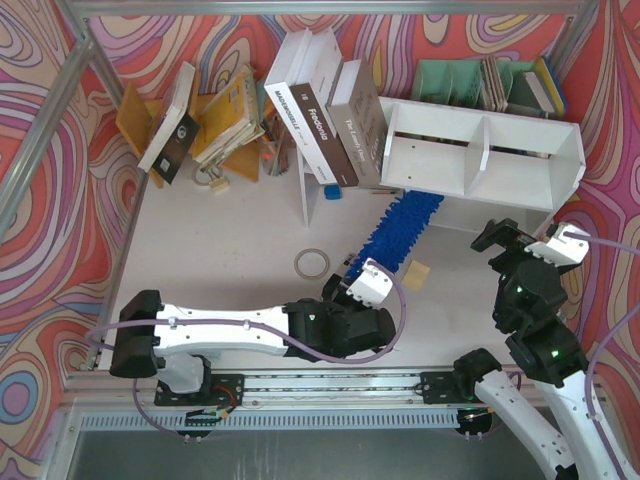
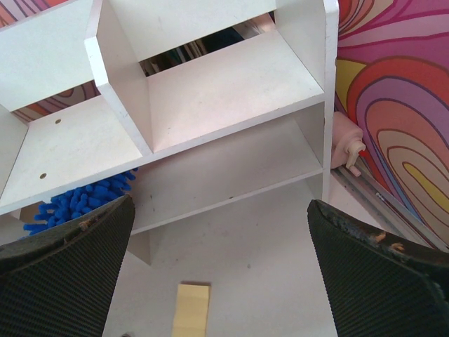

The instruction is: Dust the bookshelf with a duster

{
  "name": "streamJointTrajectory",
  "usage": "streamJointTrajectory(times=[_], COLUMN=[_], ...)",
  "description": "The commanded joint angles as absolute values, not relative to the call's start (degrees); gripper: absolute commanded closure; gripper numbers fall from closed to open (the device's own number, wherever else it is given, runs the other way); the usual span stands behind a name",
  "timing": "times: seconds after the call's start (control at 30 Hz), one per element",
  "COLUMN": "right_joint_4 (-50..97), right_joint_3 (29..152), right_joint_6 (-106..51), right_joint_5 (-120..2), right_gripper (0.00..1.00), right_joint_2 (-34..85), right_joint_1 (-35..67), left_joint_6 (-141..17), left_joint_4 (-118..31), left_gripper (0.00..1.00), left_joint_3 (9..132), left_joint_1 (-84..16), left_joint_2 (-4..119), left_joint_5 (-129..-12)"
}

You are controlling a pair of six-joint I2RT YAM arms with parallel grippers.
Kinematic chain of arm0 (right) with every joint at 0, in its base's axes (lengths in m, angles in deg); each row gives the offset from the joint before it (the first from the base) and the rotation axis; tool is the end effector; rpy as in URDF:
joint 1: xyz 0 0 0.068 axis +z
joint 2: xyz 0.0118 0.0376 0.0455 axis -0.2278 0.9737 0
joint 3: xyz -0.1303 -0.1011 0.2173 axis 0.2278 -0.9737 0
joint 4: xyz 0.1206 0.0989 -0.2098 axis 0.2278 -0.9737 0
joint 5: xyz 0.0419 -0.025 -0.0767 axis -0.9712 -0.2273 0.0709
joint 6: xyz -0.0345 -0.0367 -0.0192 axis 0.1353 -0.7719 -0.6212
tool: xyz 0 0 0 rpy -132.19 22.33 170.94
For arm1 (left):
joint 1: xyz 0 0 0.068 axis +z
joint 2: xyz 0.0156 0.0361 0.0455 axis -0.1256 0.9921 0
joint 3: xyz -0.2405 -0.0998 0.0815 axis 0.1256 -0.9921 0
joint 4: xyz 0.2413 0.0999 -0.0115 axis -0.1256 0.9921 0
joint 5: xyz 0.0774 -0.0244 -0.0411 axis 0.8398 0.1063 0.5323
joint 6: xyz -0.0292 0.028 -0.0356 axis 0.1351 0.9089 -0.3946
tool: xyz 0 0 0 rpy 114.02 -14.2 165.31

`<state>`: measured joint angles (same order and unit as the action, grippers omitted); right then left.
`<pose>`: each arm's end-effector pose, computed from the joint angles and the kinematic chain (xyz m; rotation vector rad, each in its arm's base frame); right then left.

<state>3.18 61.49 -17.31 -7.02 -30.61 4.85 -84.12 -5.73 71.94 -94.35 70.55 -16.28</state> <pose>0.0878 0.0024 0.3738 0.5855 1.4426 -0.1201 0.0418 -0.3263 0.2956 0.6758 2.0374 -0.2100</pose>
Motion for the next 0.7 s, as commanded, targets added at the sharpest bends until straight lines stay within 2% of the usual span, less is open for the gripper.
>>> streamJointTrajectory(times=[0.0, 0.4, 0.67], right_joint_4=[4.7, 4.6, 4.7], right_joint_3=[61.2, 61.2, 61.1], right_joint_6=[-18.0, -18.0, -18.0], right_joint_5=[-7.1, -7.1, -7.3], right_gripper=[0.01, 0.01, 0.01], right_joint_2=[-31.0, -30.9, -31.0], right_joint_1=[4.8, 4.8, 4.8], left_joint_6=[-87.1, -82.7, -86.7], left_joint_4=[-7.0, -7.2, -6.2], left_gripper=[1.0, 1.0, 1.0], left_joint_3=[71.7, 81.5, 79.4], left_joint_1=[-94.1, -94.2, -94.4], left_joint_2=[69.4, 78.1, 76.0], left_joint_5=[-11.8, -17.9, -14.9])
